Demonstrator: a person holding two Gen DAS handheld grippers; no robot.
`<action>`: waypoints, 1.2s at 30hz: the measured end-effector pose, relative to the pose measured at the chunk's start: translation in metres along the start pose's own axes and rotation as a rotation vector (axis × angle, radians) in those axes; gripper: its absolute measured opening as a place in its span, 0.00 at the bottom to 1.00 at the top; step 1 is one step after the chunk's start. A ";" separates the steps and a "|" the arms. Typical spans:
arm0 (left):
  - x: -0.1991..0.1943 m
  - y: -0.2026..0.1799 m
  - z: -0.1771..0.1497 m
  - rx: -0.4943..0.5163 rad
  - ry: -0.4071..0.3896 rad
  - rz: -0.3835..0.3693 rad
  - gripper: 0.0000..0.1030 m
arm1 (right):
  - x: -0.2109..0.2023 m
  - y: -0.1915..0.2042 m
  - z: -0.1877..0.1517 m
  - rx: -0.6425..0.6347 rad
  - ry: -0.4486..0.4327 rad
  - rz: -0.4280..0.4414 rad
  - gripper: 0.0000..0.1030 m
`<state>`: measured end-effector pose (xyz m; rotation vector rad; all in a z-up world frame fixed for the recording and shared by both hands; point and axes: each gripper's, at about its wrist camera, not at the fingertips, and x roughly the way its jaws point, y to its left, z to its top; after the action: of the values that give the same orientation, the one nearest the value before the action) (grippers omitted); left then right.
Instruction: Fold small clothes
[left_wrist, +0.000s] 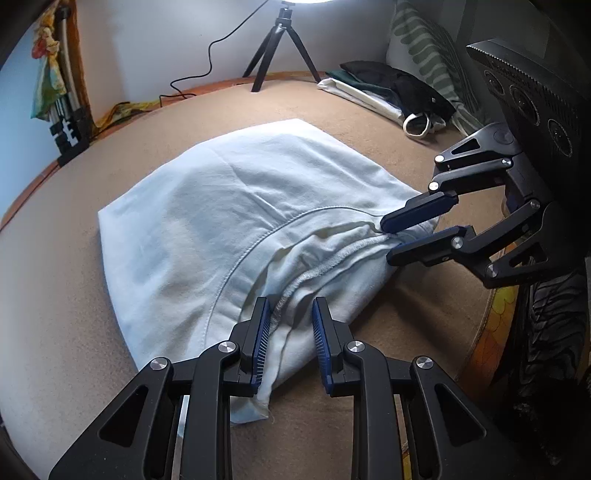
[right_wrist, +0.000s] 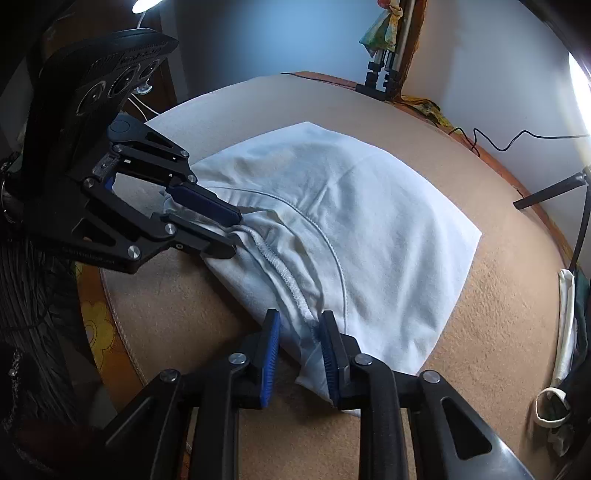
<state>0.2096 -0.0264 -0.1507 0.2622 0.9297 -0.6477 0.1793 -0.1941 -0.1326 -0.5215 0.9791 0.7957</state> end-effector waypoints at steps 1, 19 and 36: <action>0.002 -0.001 0.000 0.015 0.003 0.004 0.21 | 0.000 -0.001 0.000 -0.007 0.002 -0.003 0.14; -0.016 0.007 -0.013 0.008 0.041 -0.106 0.01 | -0.004 0.003 0.001 -0.102 0.064 0.041 0.16; -0.005 0.076 0.060 -0.251 -0.163 -0.039 0.05 | 0.018 -0.093 0.085 0.264 -0.166 0.020 0.17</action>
<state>0.2941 0.0059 -0.1160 -0.0320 0.8500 -0.5721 0.3029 -0.1846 -0.1040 -0.2151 0.9190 0.7023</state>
